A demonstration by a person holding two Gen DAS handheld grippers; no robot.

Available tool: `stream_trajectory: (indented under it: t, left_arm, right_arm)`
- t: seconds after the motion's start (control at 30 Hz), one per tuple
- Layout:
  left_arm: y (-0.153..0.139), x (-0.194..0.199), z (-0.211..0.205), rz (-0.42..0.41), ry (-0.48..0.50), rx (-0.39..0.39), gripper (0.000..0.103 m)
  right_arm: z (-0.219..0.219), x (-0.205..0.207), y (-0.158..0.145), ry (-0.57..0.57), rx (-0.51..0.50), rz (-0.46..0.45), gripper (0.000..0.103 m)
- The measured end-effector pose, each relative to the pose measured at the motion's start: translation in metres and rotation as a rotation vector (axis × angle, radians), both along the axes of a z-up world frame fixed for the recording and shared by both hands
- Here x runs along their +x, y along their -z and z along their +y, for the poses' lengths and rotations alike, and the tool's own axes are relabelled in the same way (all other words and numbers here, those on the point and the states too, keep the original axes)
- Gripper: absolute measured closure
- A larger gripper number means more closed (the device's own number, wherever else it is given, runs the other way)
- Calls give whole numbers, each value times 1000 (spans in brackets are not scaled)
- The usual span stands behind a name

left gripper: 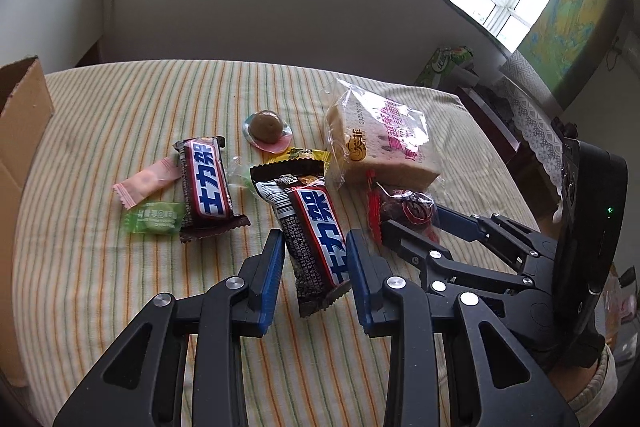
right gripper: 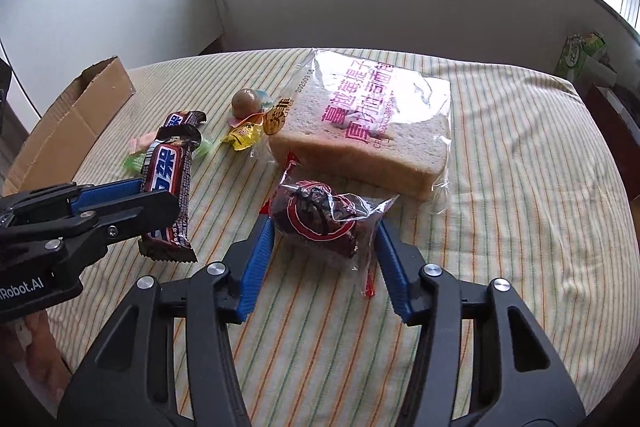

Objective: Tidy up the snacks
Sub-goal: 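Carry the chocolate bar and red pastry to the box and open both tools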

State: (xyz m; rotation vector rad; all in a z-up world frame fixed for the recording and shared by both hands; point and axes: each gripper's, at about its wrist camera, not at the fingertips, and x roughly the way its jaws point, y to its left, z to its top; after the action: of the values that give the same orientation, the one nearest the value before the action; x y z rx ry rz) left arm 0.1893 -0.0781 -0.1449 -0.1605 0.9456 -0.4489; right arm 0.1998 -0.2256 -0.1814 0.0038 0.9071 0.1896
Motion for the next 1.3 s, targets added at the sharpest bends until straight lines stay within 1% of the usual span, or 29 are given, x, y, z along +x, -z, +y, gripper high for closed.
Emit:
stream_trajectory:
  t: [0.1, 0.27, 0.5, 0.57, 0.67, 0.83, 0.93, 1.03, 1.3]
  left_arm:
    - [-3, -4, -1, -30, -8, 36, 73]
    - [-7, -8, 3, -54, -19, 57, 73]
    - [-18, -17, 8, -99, -40, 81, 73]
    - [-23, -23, 11, -120, -45, 96, 73]
    - [-37, -32, 12, -168, -54, 116, 73]
    - [-70, -52, 18, -261, -72, 127, 73]
    - [-89, -67, 21, -315, -79, 125, 73]
    - [-103, -83, 26, -357, -83, 120, 73]
    - [-124, -112, 42, -416, -92, 102, 73]
  right_arm:
    - [0, -2, -1, -4, 4, -2, 55]
    - [5, -17, -7, -33, 14, -13, 55]
    - [4, -37, -17, 8, 24, -47, 55]
    - [2, -42, -27, 24, 25, -69, 55]
    - [-1, -52, -51, 44, 23, -125, 55]
    - [2, -76, -98, 54, 10, -227, 55]
    - [6, -93, -119, 56, 2, -270, 55]
    - [11, -108, -132, 61, -4, -298, 55]
    - [24, -139, -150, 62, -19, -336, 55]
